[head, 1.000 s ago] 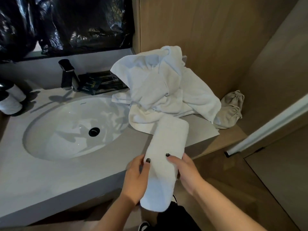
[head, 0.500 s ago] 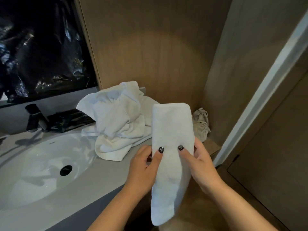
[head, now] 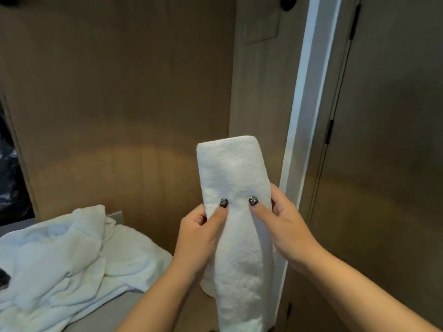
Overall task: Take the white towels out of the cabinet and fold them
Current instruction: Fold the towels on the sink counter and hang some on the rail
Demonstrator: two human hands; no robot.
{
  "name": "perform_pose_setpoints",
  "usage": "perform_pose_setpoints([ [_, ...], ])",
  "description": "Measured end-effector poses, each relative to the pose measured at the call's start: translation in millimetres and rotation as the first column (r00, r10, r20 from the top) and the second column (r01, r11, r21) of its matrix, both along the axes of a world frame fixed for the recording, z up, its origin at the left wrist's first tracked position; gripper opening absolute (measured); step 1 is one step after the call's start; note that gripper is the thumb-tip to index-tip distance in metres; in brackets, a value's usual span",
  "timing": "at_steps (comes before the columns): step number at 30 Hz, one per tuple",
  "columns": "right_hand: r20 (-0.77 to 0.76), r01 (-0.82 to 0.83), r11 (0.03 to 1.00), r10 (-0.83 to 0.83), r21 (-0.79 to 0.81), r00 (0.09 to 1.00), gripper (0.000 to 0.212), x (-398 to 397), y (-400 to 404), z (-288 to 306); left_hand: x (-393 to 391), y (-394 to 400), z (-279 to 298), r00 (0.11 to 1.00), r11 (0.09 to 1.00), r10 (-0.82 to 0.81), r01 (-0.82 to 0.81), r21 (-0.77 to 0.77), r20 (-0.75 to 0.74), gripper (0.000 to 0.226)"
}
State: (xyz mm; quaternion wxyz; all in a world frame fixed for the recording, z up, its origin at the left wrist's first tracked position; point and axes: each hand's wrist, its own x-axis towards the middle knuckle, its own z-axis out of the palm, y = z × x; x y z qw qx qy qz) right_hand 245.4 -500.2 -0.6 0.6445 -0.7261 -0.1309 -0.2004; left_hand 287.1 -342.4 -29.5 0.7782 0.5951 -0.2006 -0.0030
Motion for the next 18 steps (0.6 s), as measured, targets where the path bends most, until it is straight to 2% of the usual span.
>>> perform_pose_setpoints([
  [2,0.038,0.044,0.999,-0.043,-0.025,0.998,0.042,1.0,-28.1,21.4,3.1,-29.2,21.7,0.999,0.999,-0.004,0.005,-0.038,0.040,0.029],
  [5,0.087,0.093,0.995,-0.090,-0.031,0.992,0.034,9.5,-64.2,47.2,13.1,-68.7,53.4,0.996,0.998,0.019,-0.013,-0.067,0.084,0.022],
  [7,0.092,0.112,0.993,-0.108,-0.035,0.990,0.039,18.3,-82.2,58.2,22.6,-90.2,76.1,0.993,0.996,0.027,-0.018,-0.083,0.116,0.022],
  [9,0.087,0.141,0.989,-0.136,-0.051,0.987,0.044,29.8,-95.5,66.4,35.4,-108.2,98.0,0.981,0.995,0.069,-0.053,-0.087,0.181,0.028],
  [12,0.113,0.193,0.980,-0.186,-0.055,0.976,0.039,55.8,-111.4,87.6,60.7,-130.6,131.5,0.961,0.994,0.097,-0.082,-0.070,0.257,0.040],
  [14,0.169,0.224,0.974,-0.218,-0.015,0.961,0.035,78.0,-120.6,111.2,81.0,-140.6,157.8,0.952,0.995,0.099,-0.085,-0.061,0.291,0.037],
  [18,0.290,0.207,0.978,-0.204,0.021,0.935,0.027,124.3,-136.3,168.9,124.4,-155.5,213.1,0.922,0.993,0.103,-0.074,-0.090,0.374,0.047],
])
